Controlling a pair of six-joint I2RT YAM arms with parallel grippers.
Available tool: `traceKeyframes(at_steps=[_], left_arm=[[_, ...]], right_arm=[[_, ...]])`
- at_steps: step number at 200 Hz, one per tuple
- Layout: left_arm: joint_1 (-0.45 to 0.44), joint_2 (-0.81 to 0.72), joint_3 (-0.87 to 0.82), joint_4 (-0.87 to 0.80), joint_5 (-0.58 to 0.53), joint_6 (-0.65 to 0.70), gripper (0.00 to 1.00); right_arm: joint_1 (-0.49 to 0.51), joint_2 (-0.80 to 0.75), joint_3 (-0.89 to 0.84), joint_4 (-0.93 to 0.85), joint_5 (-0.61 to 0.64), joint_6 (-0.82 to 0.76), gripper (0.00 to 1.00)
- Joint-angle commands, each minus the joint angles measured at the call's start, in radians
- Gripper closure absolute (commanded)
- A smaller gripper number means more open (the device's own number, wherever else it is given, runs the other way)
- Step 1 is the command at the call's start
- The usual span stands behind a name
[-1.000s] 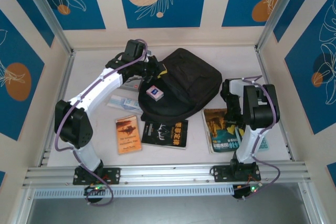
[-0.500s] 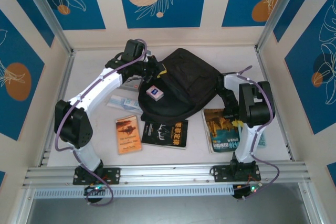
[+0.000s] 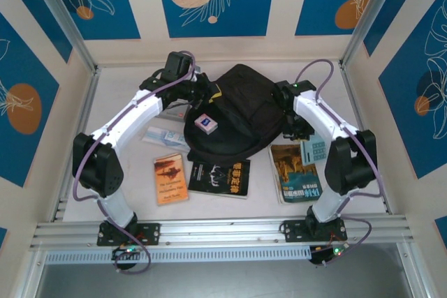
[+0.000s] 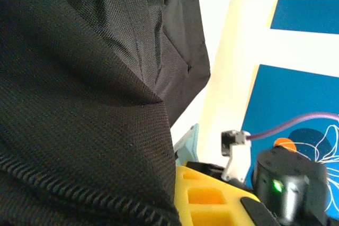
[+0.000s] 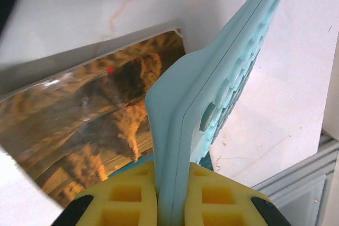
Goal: Pack the student bag
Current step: Pick up the calculator from the bottom-right of the table, then place the calculator in the student bag.
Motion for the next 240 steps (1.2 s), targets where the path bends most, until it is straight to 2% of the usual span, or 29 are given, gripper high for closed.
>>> traceKeyframes(at_steps=[1, 31, 85, 136, 149, 172, 183, 206, 240], left_arm=[[0.012, 0.010, 0.045, -0.011, 0.001, -0.008, 1.00], [0.013, 0.013, 0.059, -0.010, 0.001, -0.008, 1.00], [0.009, 0.020, 0.075, -0.007, 0.000, -0.019, 1.00], [0.006, 0.022, 0.087, -0.012, -0.015, -0.034, 1.00], [0.005, 0.025, 0.094, -0.015, -0.019, -0.036, 1.00], [0.002, 0.030, 0.110, -0.024, -0.029, -0.049, 1.00], [-0.002, 0.036, 0.124, -0.031, -0.029, -0.057, 1.00], [-0.011, 0.047, 0.163, -0.055, -0.034, -0.057, 1.00], [-0.012, 0.065, 0.217, -0.086, -0.030, -0.054, 1.00]], right_arm=[[0.039, -0.084, 0.026, -0.051, -0.043, 0.017, 1.00], [0.141, -0.206, 0.076, -0.060, -0.082, -0.002, 1.00], [0.411, -0.375, 0.203, -0.087, -0.110, -0.031, 1.00], [0.715, -0.456, 0.318, -0.051, -0.014, -0.121, 1.00], [0.807, -0.449, 0.350, -0.027, 0.011, -0.156, 1.00], [0.911, -0.424, 0.383, 0.043, 0.012, -0.245, 1.00], [0.941, -0.416, 0.376, 0.096, -0.008, -0.298, 1.00], [0.935, -0.395, 0.335, 0.188, -0.088, -0.386, 1.00], [0.842, -0.298, 0.299, 0.199, -0.161, -0.465, 1.00]])
